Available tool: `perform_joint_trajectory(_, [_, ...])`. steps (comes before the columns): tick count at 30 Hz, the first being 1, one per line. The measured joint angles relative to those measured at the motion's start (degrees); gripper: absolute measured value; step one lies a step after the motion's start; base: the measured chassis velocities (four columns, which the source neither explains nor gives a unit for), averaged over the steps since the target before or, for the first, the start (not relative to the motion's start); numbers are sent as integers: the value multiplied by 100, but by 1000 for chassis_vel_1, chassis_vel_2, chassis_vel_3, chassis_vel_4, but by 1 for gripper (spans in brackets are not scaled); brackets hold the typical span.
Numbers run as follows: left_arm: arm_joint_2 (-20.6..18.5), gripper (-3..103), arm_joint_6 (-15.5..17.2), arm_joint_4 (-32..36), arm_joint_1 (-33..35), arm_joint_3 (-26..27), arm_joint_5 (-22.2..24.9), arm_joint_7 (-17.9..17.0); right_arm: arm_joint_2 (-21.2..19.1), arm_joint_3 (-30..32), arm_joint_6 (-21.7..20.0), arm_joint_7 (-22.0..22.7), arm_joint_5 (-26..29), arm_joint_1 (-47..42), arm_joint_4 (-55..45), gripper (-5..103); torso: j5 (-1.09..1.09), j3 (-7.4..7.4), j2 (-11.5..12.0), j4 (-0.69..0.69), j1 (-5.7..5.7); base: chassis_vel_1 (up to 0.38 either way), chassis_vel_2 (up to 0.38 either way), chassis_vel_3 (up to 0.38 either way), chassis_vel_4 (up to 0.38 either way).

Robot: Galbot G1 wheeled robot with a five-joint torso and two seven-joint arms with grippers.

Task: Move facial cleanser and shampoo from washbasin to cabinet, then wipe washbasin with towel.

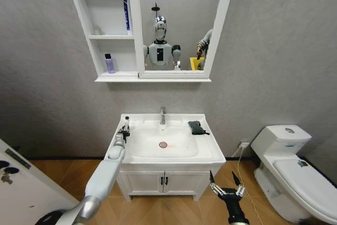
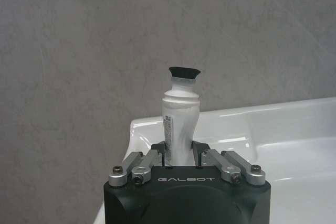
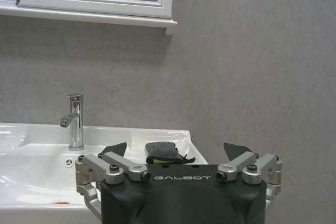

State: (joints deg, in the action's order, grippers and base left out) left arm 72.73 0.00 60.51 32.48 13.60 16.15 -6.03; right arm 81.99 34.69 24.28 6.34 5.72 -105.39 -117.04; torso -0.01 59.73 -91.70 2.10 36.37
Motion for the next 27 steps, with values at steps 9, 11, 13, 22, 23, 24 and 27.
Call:
perform_joint_trajectory(9, [-1131,27,1486,2759,206,-269,1491,-465,9,-24,-14,-2,-23,39,5,100,1,-1,-1,-1,-2,0,0,0,0])
perform_joint_trajectory(11, [-1500,27,2064,3458,106,-293,2287,-718,19,-30,-38,-3,-24,82,22,100,0,-1,-1,2,-2,0,0,0,0])
perform_joint_trajectory(13, [-1688,27,2341,3752,-14,-286,2622,-804,19,-31,-58,-4,-24,100,24,100,0,-1,-1,2,-2,0,0,0,0])
perform_joint_trajectory(22, [-2558,27,3769,3852,-2153,-648,4646,-1340,28,-62,-112,-16,-18,152,18,100,0,0,-1,2,-2,0,0,0,0])
perform_joint_trajectory(23, [-2529,27,3793,3584,-2543,-825,4716,-1333,28,-62,-111,-18,-11,148,-1,100,-1,0,-1,3,-1,0,0,0,0])
perform_joint_trajectory(24, [-2529,27,3793,3584,-2543,-825,4716,-1333,28,-62,-111,-18,-11,148,-1,100,-1,0,-1,3,-1,0,0,0,0])
perform_joint_trajectory(27, [-2333,26,3758,3076,-3262,-1223,4749,-1294,11,-31,-83,-19,22,139,1,100,2,0,-1,2,0,0,0,0,0])
